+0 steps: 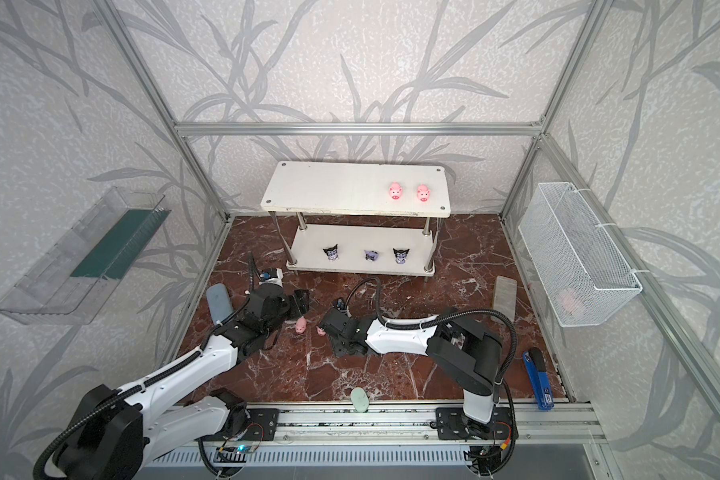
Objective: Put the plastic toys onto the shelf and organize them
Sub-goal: 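Lower the right gripper onto the pink pig nearest it and close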
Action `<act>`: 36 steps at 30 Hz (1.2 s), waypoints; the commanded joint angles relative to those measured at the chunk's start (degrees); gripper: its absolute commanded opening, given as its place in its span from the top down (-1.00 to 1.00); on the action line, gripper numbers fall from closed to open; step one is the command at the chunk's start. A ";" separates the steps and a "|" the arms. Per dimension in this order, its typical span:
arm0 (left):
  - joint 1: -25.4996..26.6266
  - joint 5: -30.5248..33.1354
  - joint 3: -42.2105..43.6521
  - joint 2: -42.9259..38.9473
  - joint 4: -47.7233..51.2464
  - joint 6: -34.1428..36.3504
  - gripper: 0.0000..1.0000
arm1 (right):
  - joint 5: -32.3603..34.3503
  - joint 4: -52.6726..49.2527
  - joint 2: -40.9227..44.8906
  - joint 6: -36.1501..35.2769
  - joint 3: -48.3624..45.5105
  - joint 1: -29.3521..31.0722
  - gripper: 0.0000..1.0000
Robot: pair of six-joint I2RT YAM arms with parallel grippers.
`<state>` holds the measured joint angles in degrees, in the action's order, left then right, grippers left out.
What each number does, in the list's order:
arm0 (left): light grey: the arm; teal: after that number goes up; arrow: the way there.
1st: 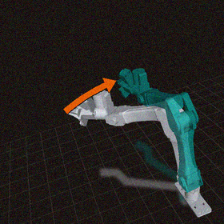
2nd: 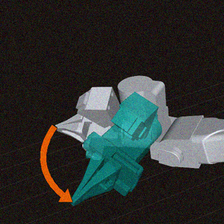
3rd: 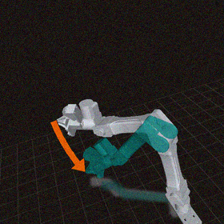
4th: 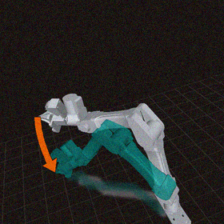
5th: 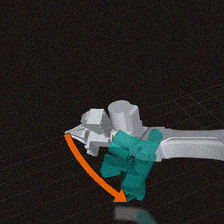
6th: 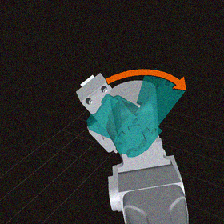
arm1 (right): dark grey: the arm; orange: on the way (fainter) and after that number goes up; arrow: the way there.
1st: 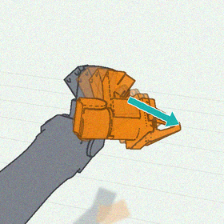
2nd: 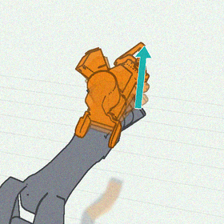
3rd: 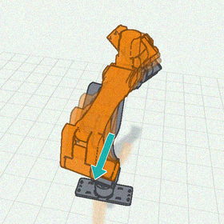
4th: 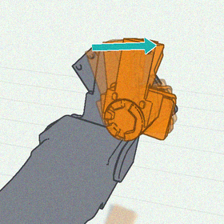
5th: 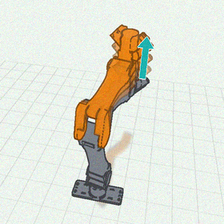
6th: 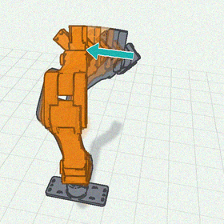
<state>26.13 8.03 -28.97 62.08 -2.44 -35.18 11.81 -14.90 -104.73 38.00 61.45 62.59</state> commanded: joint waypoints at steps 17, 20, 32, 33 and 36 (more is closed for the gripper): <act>-0.27 0.23 0.72 1.13 -1.29 -0.72 -0.52 | 0.82 -0.90 -3.79 -0.26 4.34 -3.09 -0.08; -0.27 0.15 0.73 1.59 -1.60 -0.71 -0.52 | 0.70 -0.93 -4.11 -0.29 4.46 -3.26 -0.05; -0.20 -0.56 0.75 3.26 -2.92 -0.93 -0.52 | -0.34 -1.80 -5.52 -0.21 5.66 -3.26 0.17; -0.24 -0.56 0.76 3.30 -3.01 -0.90 -0.52 | -0.30 -2.00 -5.65 -0.13 5.69 -3.27 0.21; -0.21 -0.65 0.81 3.58 -3.19 -0.96 -0.52 | -0.12 -2.53 -5.58 -0.06 5.67 -3.26 0.35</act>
<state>26.13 7.35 -28.97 65.25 -4.64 -35.46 11.42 -15.29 -109.36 37.85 65.93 59.55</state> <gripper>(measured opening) 0.761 0.336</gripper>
